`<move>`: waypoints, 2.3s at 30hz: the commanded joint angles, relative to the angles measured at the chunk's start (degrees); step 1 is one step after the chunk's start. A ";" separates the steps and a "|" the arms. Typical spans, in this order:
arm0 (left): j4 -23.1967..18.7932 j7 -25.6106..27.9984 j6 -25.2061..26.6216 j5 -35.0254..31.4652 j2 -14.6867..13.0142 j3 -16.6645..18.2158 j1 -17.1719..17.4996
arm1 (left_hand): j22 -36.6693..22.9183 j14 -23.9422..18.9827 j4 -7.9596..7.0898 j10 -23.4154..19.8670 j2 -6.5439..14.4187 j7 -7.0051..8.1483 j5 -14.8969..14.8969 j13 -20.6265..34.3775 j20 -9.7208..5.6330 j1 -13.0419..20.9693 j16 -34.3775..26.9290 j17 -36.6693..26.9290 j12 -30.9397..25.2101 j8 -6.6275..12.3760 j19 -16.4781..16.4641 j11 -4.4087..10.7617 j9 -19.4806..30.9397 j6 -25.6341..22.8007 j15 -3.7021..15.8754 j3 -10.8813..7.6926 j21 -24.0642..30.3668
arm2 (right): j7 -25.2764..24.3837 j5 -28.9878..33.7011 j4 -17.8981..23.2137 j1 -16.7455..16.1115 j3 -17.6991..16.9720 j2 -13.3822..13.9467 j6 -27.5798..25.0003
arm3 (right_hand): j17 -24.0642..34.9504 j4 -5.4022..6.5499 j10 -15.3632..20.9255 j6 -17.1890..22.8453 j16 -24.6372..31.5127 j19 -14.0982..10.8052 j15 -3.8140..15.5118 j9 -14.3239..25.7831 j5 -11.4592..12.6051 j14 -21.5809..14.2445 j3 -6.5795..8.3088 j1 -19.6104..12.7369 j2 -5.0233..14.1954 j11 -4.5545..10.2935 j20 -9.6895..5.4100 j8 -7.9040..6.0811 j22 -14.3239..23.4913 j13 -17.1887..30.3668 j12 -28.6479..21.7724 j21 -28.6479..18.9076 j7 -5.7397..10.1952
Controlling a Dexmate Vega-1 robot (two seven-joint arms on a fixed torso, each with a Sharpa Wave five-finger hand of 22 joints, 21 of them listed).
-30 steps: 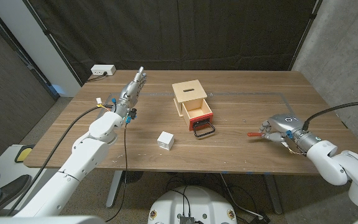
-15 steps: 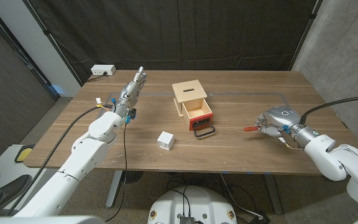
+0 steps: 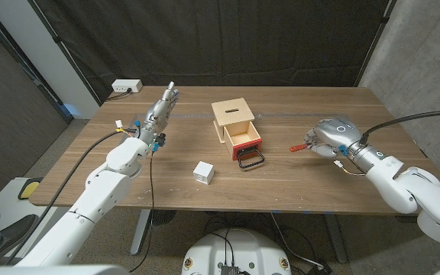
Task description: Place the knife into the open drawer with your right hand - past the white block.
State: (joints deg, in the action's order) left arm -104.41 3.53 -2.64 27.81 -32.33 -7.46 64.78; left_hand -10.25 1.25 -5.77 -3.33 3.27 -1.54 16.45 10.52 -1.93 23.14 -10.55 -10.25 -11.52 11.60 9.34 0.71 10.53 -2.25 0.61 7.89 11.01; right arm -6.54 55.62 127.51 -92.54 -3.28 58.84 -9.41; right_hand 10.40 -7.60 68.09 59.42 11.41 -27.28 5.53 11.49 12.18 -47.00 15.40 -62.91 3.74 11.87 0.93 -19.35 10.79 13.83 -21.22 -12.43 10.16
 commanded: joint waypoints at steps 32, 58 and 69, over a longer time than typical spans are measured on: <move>2.25 -4.15 -3.12 2.00 -1.67 2.85 -0.03 | -0.26 0.81 0.02 0.24 0.41 0.08 -0.38 0.25 -0.78 0.30 -0.08 -0.11 -0.04 -0.21 1.82 -0.03 0.24 -0.12 0.00 0.82 0.23 | -4.05 14.98 -9.10 29.31 27.37 -5.00 4.44 | -0.01 -0.24 1.97 4.28 -0.20 -0.62 6.62 2.26 -0.52 -2.28 0.33 -0.43 -0.20 0.03 1.09 -0.89 -0.01 0.13 -0.57 -0.01 2.24; 8.43 -9.49 -5.50 4.29 -2.43 2.92 -3.45 | -0.26 0.89 -0.01 0.36 0.56 0.08 -0.44 0.25 -0.69 0.41 -0.10 -0.11 -0.01 -0.24 2.03 0.03 0.25 -0.05 0.01 1.18 0.32 | -7.73 24.62 -17.04 39.55 38.54 -16.33 -1.99 | -0.14 -0.41 2.87 5.17 -0.49 1.37 6.32 1.57 -1.35 -3.30 0.72 0.08 -0.94 0.16 1.29 -1.11 0.03 -0.71 0.00 0.80 2.32; 10.01 -10.81 -6.37 4.45 -3.02 2.97 -4.84 | -0.26 0.90 -0.02 0.33 0.62 0.11 -0.47 0.25 -0.68 0.46 -0.10 -0.10 -0.03 -0.22 2.09 0.03 0.25 -0.12 0.02 1.33 0.36 | -12.76 24.60 -21.33 42.05 40.69 -16.57 -1.92 | 0.07 -0.47 3.03 5.12 -0.71 4.15 6.64 1.19 -1.58 -2.72 1.50 -0.01 -0.57 0.04 1.63 -1.05 0.11 -0.51 0.11 1.56 2.27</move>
State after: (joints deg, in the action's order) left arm -96.23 -5.86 -8.13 31.92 -34.81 -4.50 61.31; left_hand -10.25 1.86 -5.77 -3.33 3.65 -1.54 15.96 10.52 -1.93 23.52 -10.56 -10.25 -11.51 11.60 9.34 0.71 10.52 -2.25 0.61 9.01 11.01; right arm -15.14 79.12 109.77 -52.94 34.87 43.32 -10.64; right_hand 10.28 -8.30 70.75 59.59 10.80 -23.67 6.43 11.50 10.84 -49.94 16.17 -62.99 2.71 11.69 2.67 -19.52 10.81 13.21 -21.18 -10.98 10.02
